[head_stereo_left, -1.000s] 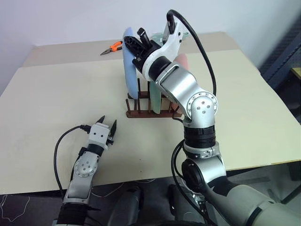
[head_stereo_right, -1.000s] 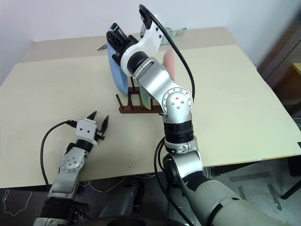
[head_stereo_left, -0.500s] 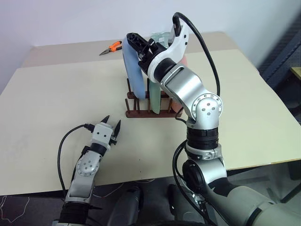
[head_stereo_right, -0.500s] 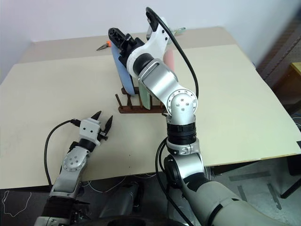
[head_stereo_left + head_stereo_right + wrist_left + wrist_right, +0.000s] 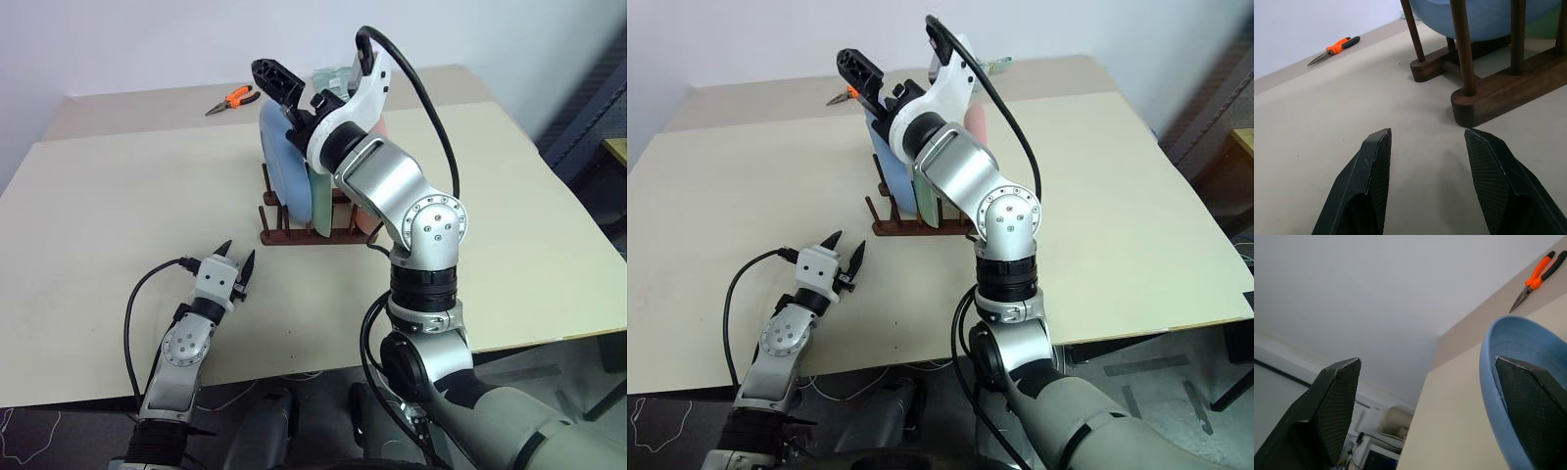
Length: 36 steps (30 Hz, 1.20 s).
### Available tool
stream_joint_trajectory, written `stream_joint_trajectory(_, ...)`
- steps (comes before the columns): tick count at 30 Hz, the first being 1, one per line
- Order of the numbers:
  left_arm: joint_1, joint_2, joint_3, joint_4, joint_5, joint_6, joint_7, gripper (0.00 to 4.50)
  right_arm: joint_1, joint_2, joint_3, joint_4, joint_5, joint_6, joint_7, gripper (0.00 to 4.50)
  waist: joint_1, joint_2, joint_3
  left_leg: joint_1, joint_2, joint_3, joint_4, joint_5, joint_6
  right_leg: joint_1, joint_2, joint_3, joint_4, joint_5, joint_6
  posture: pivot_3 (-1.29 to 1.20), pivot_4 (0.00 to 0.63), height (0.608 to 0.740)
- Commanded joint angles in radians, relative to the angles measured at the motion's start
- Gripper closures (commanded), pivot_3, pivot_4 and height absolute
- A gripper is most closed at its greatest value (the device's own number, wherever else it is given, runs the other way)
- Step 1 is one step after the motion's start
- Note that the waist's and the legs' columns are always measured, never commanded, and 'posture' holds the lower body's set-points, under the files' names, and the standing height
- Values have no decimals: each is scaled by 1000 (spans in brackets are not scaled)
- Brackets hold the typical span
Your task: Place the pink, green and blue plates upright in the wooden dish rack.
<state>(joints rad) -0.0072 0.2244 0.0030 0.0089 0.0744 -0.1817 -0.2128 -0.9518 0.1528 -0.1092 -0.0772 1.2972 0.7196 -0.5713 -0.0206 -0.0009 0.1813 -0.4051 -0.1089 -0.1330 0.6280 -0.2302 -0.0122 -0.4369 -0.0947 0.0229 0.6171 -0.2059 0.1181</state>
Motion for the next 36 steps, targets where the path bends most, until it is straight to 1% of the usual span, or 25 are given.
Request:
stream_joint_trajectory(1,-6,-5,-10,-46,-5,5,2,2075,-3,-32,6,-19,8,65,9,57,1,0,0,0,0,0,0,0,0,0,0,0,0,0,0,0,150,739)
stream_joint_trajectory(8,-5,-4,-9,-58,-9,20,-1,2075,-44,-170,-9,55,13,212,113,57,2,0,0,0,0,0,0,0,0,0,0,0,-1,0,0,0,150,739)
stream_joint_trajectory(13,-9,-7,-9,-60,-11,24,0,2075,-89,-288,34,77,-77,293,261,57,2,0,0,0,0,0,0,0,0,0,0,0,-1,0,0,0,150,739)
stream_joint_trajectory(20,-9,-9,-8,-58,-11,25,0,2075,-117,-342,53,94,-184,347,400,57,3,0,0,-1,0,1,0,0,0,1,-1,0,-1,0,0,0,150,739)
stream_joint_trajectory(24,-7,-9,-9,-58,-12,25,-1,2075,-99,-378,73,69,-229,393,488,57,5,0,0,-1,0,1,1,0,0,1,-1,0,-1,0,0,0,150,739)
stream_joint_trajectory(30,-5,-8,-12,-54,-11,23,-5,2075,-76,-393,82,72,-292,424,579,57,5,0,0,-1,0,0,1,0,0,1,-1,0,-2,0,0,0,150,739)
stream_joint_trajectory(33,-2,-9,-13,-52,-11,22,-5,2075,-77,-403,79,80,-322,432,629,876,6,0,0,-1,0,1,1,0,0,1,-1,0,-2,0,0,0,150,739)
stream_joint_trajectory(36,2,-11,-14,-51,-10,21,-4,2075,-81,-409,70,91,-340,440,672,2402,6,0,0,-1,0,1,1,0,0,1,-1,0,-2,0,0,0,150,739)
